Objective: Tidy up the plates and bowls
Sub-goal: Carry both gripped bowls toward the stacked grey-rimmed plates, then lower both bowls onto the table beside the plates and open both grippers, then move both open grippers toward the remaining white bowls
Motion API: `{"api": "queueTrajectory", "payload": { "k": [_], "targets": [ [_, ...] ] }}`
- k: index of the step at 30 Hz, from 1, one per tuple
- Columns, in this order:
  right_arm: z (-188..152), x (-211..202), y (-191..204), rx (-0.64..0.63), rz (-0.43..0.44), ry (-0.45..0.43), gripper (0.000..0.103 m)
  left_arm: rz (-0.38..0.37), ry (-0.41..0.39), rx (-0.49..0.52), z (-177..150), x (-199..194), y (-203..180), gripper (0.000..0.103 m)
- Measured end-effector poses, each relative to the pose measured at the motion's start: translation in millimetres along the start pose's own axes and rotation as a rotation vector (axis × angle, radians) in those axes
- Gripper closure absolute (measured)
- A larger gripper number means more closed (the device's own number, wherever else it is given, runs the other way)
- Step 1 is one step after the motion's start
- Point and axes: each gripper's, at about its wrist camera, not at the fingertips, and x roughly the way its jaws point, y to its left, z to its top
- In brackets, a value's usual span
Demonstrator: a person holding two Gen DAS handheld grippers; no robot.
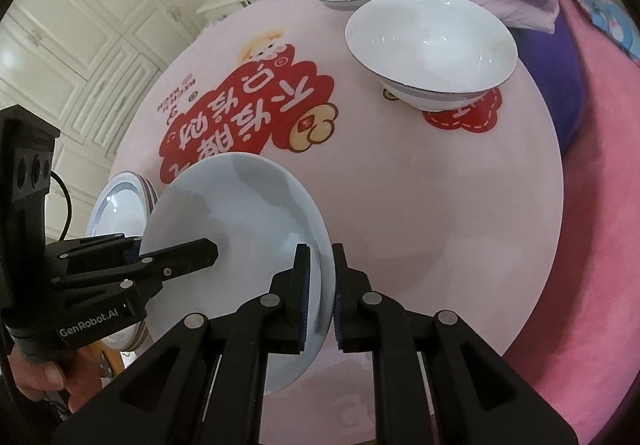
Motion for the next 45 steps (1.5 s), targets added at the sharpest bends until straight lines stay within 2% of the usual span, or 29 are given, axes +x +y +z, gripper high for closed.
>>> {"api": "queueTrajectory", "payload": {
  "k": [5,8,10,11,12,13,14,16,17,19,21,26,34,40,45],
  "targets": [
    [1,-2,-1,0.008,0.002,-0.015,0.091,-0.007,-0.009,0.0,2,-3,2,0.091],
    [3,-4,1,0.009,0.002,-0.031,0.087,-0.004,-0.018,0.005,3,-5,3,0.088],
    [5,-7,1,0.011,0.01,-0.048,0.071,0.002,-0.032,0.011,3,-10,3,0.083],
    [5,-9,1,0.013,0.012,-0.059,0.05,0.005,-0.039,0.016,3,-12,3,0.079],
    [6,-12,1,0.015,0.013,-0.073,0.024,0.007,-0.046,0.022,2,-14,3,0.067],
    [6,-15,0,0.02,0.015,-0.095,0.014,0.011,-0.061,0.024,2,-19,3,0.047],
    [6,-18,0,0.024,0.019,-0.113,0.007,0.014,-0.073,0.024,2,-22,4,0.041],
    [8,-26,-3,0.037,0.03,-0.15,0.001,0.042,-0.123,0.012,2,-32,7,0.02],
    [9,-30,-5,0.045,0.031,-0.166,0.0,0.045,-0.14,0.01,3,-36,8,0.017],
    [11,-38,-8,0.064,0.024,-0.203,0.0,0.052,-0.177,0.004,2,-46,10,0.004],
    [13,-46,-10,0.078,0.027,-0.238,0.0,0.059,-0.214,0.001,1,-56,11,0.001],
    [15,-69,-13,0.101,0.046,-0.33,0.0,0.097,-0.311,0.02,-2,-83,6,0.001],
    [17,-112,-21,0.117,0.017,-0.467,0.0,0.104,-0.433,0.051,-12,-119,-5,0.001],
    [18,-137,-34,0.134,-0.015,-0.536,0.0,0.087,-0.465,0.05,-9,-127,-7,0.001],
    [23,-143,-49,0.153,-0.058,-0.547,0.0,0.082,-0.473,0.057,-1,-123,-14,0.001]
  ]
}}
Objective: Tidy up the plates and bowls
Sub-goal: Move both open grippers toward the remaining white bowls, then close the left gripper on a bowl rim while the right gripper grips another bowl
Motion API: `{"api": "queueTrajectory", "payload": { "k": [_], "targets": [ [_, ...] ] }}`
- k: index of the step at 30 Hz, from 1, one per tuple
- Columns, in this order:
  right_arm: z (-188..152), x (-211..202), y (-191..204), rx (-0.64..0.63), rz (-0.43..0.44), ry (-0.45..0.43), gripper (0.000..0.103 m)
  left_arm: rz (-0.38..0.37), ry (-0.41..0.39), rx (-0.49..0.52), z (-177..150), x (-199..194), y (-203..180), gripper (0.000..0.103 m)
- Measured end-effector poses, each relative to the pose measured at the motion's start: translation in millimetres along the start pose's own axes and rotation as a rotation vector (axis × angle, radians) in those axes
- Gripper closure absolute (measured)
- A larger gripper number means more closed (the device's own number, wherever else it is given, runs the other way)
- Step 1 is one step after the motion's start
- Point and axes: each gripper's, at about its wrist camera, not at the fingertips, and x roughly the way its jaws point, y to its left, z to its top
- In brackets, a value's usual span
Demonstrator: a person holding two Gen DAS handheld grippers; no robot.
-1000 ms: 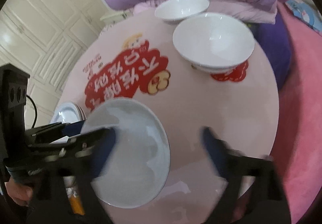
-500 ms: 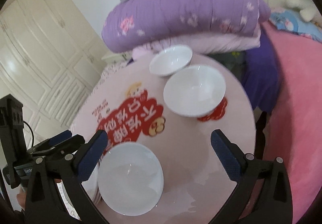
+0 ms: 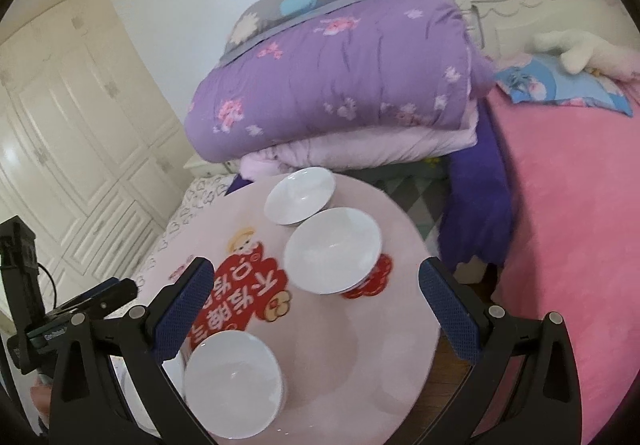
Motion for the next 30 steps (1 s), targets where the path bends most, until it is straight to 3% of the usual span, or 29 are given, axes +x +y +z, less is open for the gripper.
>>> {"api": "queueTrajectory", "payload": {
  "k": [4,9,22,26,30],
  "targets": [
    [5,9,-15,0.013,-0.022,0.018,0.0,-0.023,0.019,-0.005,6,15,-8,0.001],
    [7,38,-34,0.023,-0.073,0.109,0.0,-0.051,0.088,-0.02,16,47,-18,0.001],
    [12,121,-60,0.021,-0.087,0.295,0.0,-0.045,0.336,-0.074,50,180,-39,0.001],
    [15,138,-61,0.013,-0.091,0.331,0.018,-0.041,0.392,-0.102,57,219,-40,0.006],
    [15,154,-58,-0.004,-0.082,0.37,0.031,-0.048,0.447,-0.118,53,249,-41,0.023]
  ]
}}
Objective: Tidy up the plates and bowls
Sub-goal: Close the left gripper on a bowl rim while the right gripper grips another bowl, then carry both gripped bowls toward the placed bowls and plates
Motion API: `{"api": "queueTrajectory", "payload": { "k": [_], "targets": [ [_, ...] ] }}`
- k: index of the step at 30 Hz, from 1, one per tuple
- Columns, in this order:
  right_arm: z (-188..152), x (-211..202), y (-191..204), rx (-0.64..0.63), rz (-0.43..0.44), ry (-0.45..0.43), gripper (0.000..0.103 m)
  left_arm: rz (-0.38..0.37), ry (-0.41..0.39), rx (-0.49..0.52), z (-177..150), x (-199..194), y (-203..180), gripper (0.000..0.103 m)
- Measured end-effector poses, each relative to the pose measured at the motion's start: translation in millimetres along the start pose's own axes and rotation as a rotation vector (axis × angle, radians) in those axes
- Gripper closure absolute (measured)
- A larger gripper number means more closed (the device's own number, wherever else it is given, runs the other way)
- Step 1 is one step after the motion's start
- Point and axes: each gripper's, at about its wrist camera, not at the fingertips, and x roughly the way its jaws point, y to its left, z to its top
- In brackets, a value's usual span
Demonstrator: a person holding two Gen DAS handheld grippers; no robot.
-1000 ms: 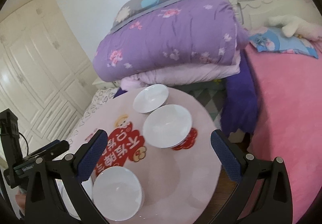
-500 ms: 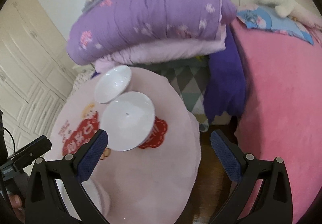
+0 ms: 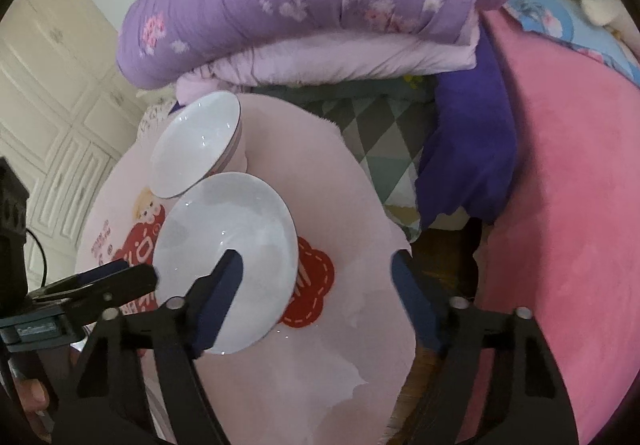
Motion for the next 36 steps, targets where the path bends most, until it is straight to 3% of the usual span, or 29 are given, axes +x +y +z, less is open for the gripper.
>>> {"api": "queueTrajectory", "payload": {
  "k": [4,6,8,10,11,13,24,36],
  "targets": [
    [2,8,1,0.007,0.014,0.023,0.043,-0.036,0.051,-0.03,11,24,0,0.035],
    [3,10,2,0.008,0.015,0.032,0.055,-0.053,0.06,-0.041,17,31,0,0.042],
    [3,13,4,0.004,0.016,0.045,0.065,-0.076,0.076,-0.044,23,39,0,0.054],
    [1,16,5,0.001,0.022,0.057,0.078,-0.102,0.096,-0.047,30,48,-1,0.075],
    [1,16,6,-0.001,0.024,0.061,0.087,-0.116,0.101,-0.049,31,51,-1,0.078],
    [-1,17,9,0.0,0.039,0.064,0.093,-0.137,0.099,-0.045,33,57,-4,0.092],
    [-8,6,22,0.002,0.033,0.047,0.094,-0.118,0.065,-0.029,25,54,-9,0.093],
    [-13,-23,61,-0.054,0.043,0.002,0.094,-0.12,-0.014,-0.022,-12,-13,8,0.093]
  ]
}}
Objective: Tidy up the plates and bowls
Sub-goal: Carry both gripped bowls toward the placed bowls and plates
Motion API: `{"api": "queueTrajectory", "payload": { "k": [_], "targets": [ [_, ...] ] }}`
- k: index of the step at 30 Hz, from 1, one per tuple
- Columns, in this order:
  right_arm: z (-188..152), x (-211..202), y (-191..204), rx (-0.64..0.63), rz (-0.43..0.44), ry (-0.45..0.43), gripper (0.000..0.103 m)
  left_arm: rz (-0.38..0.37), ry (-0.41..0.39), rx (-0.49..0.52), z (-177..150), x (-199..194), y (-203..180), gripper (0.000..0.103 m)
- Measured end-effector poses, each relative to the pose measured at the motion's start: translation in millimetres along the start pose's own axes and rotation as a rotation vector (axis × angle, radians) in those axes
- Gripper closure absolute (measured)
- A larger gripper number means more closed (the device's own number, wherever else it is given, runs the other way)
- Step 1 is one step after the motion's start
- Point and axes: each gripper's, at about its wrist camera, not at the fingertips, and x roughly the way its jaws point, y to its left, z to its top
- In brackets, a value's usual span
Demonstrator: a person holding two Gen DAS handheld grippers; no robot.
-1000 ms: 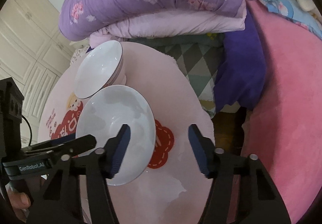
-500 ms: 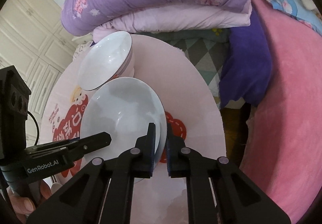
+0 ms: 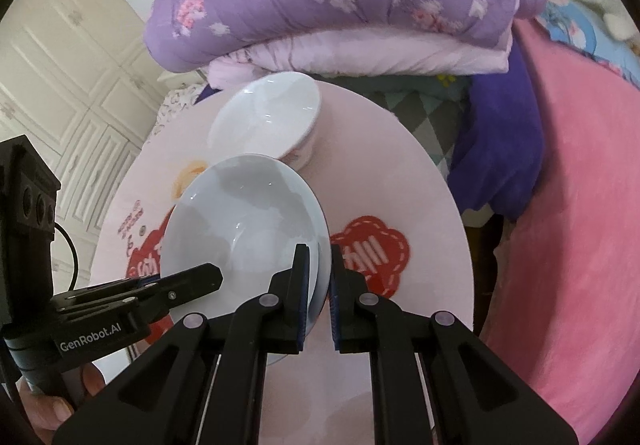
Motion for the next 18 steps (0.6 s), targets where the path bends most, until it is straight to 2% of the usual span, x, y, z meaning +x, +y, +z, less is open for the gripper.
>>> {"api": "queueTrajectory", "payload": {
  "k": [10,18],
  "targets": [
    [-11,-35,42,-0.068,0.012,-0.062,0.094,-0.03,-0.076,0.014,-39,-82,24,0.093],
    [-29,-60,64,-0.109,0.016,-0.091,0.094,-0.052,-0.08,0.034,-72,-122,33,0.092]
  ]
}}
